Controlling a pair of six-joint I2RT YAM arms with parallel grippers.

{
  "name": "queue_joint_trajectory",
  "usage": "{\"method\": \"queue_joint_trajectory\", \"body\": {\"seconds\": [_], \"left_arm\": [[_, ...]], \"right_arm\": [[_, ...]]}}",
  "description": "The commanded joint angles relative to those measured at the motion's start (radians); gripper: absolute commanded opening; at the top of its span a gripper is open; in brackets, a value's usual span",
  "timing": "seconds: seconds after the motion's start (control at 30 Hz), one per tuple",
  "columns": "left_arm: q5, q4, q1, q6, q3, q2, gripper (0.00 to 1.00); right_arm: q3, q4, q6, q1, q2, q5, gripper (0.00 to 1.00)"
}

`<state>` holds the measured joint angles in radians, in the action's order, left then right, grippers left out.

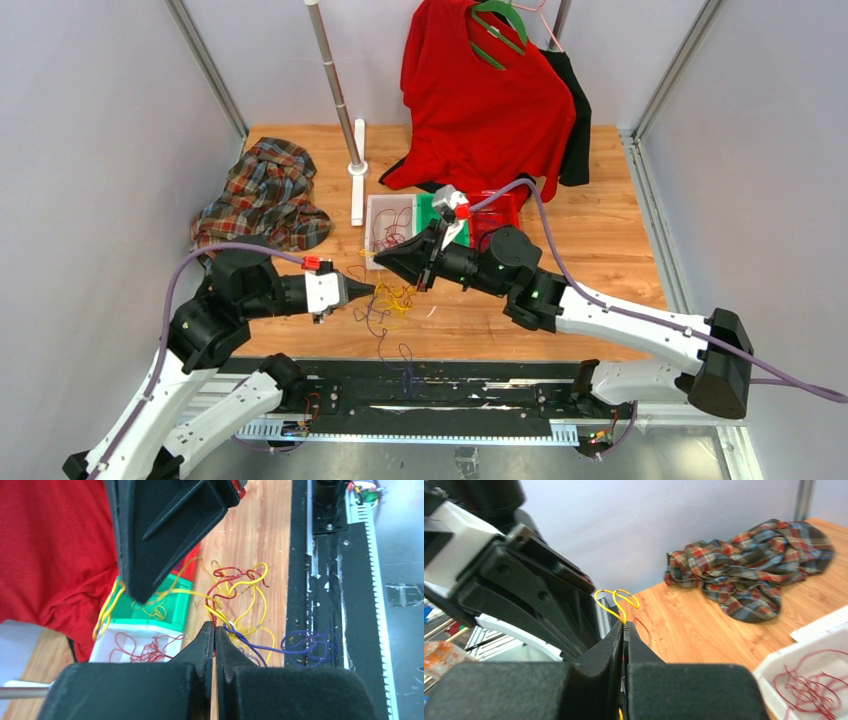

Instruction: Untangle the cables

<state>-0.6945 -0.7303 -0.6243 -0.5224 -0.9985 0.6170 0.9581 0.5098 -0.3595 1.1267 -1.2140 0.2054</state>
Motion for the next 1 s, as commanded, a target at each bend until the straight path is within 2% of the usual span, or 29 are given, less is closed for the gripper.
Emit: {"method": "queue_joint_trajectory", "body": {"seconds": [0.0,0.13,0.3,0.37,0.43,0.57,0.7,0.8,0.97], "left_arm": [[0.085,0.047,0.000,0.025,-0.027,-0.046,0.00],[0.109,0.043,-0.001,0.075,-0.065,-0.068,0.01],[0.133,0.050,0.000,0.193,-0.092,-0.053,0.00],[0.164,0.066,0.000,0.241,-0.086,-0.047,0.01],[0.181,0.075,0.000,0.266,-0.076,-0.046,0.00],[0.247,0.102,0.000,0.306,-0.061,-0.047,0.01],[0.377,0.149,0.000,0.343,-0.063,-0.037,0.00],[0.466,0.169,0.000,0.371,-0.067,-0.024,0.01],[0.475,0.180,0.000,0.380,-0.067,-0.025,0.01]], "right_arm": [[-0.063,0.009,-0.009,-0.059,0.090,-0.067,0.01],[-0.147,-0.042,-0.017,-0.120,0.175,-0.121,0.00],[-0.143,-0.163,0.023,-0.142,0.200,-0.226,0.02],[-0.125,-0.210,0.043,-0.142,0.205,-0.280,0.15],[-0.116,-0.231,0.053,-0.142,0.213,-0.311,0.22],[-0.092,-0.300,0.071,-0.140,0.223,-0.372,0.48],[-0.107,-0.300,0.104,-0.105,0.254,-0.343,0.63],[-0.106,-0.297,0.157,-0.017,0.256,-0.384,0.65],[-0.099,-0.238,0.239,0.147,0.222,-0.474,0.66]]}}
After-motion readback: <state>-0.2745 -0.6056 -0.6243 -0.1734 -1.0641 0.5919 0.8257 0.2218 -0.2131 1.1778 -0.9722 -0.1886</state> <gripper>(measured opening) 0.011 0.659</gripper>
